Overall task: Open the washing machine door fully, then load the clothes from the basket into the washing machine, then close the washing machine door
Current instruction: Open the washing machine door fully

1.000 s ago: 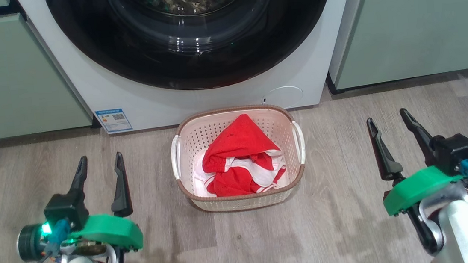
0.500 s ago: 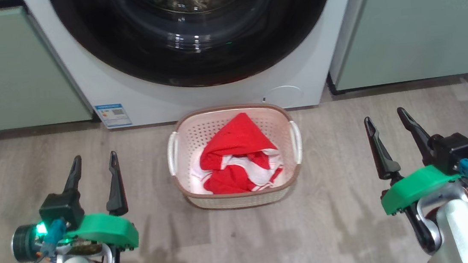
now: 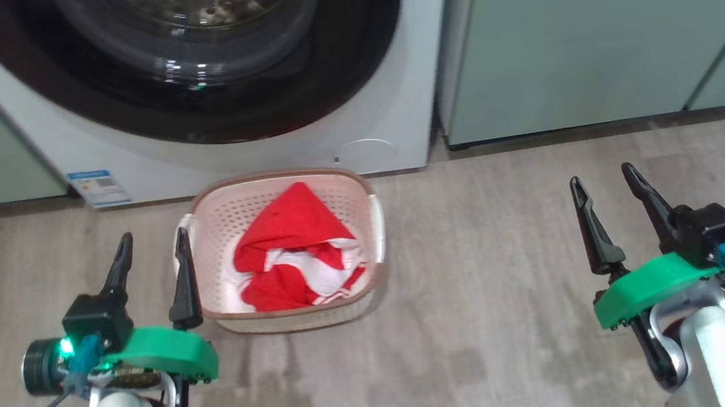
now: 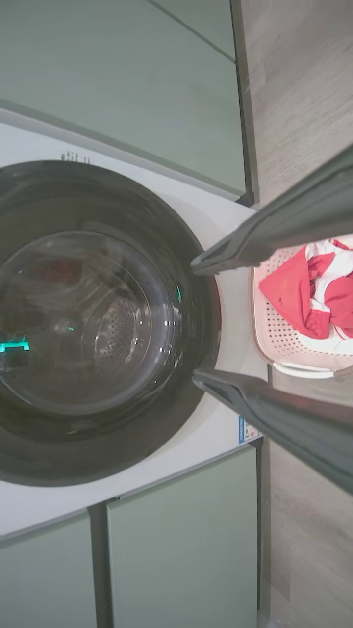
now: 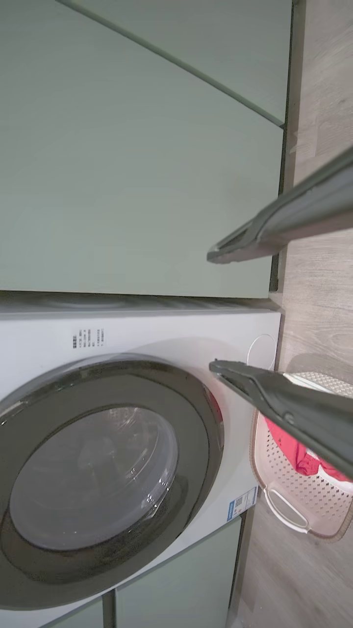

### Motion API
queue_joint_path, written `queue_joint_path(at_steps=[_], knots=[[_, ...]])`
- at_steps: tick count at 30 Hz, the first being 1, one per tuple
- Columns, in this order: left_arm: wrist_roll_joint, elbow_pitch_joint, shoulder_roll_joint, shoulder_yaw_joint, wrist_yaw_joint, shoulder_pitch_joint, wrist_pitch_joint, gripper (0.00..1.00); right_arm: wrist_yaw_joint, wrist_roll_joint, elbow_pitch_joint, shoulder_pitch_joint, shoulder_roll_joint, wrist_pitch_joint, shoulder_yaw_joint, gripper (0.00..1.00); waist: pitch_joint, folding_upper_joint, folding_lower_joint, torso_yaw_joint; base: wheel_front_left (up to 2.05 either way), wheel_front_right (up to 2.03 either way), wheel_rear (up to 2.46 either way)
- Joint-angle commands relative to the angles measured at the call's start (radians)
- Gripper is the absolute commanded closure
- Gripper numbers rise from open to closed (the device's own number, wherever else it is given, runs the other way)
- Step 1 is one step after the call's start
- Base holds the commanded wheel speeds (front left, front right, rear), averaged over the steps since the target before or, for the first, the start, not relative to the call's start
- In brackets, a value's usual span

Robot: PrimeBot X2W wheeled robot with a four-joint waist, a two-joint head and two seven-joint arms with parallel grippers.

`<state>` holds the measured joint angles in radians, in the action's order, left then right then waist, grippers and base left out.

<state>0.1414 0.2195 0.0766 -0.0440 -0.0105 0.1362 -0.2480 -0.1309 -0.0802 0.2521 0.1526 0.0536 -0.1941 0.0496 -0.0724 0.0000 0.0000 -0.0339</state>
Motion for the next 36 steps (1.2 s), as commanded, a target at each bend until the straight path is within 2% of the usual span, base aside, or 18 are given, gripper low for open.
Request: queue_joint_path(at_steps=[1, 11, 29, 31, 36], knots=[[0.001, -0.039, 0.009, 0.032, 0.004, 0.053, -0.014, 0.00, 0.000, 0.004, -0.032, 0.043, 0.004, -0.013, -0.021, 0.00, -0.001, 0.0000, 0.0000, -0.001, 1.09, 1.09, -2.18], [-0.003, -0.059, 0.007, 0.040, 0.018, 0.053, -0.014, 0.00, 0.000, -0.001, -0.029, 0.045, 0.001, -0.017, -0.018, 0.00, -0.008, 0.0000, 0.0000, -0.008, 0.66, 0.66, -1.32], [-0.018, -0.039, 0.003, 0.041, 0.014, 0.055, -0.014, 0.00, 0.000, -0.003, -0.024, 0.046, -0.001, -0.026, -0.017, 0.00, -0.015, 0.0000, 0.0000, -0.007, 0.00, 0.00, 0.00], [-0.017, -0.040, 0.003, 0.042, 0.014, 0.054, -0.014, 0.00, 0.000, -0.004, -0.025, 0.047, -0.001, -0.028, -0.015, 1.00, -0.014, 0.0000, 0.0000, -0.007, 0.00, 0.00, 0.00], [-0.017, -0.042, 0.003, 0.044, 0.015, 0.052, -0.014, 0.00, 0.000, -0.010, -0.024, 0.046, -0.002, -0.029, -0.016, 1.00, -0.013, 0.0000, 0.0000, -0.007, 0.00, 0.00, 0.00]])
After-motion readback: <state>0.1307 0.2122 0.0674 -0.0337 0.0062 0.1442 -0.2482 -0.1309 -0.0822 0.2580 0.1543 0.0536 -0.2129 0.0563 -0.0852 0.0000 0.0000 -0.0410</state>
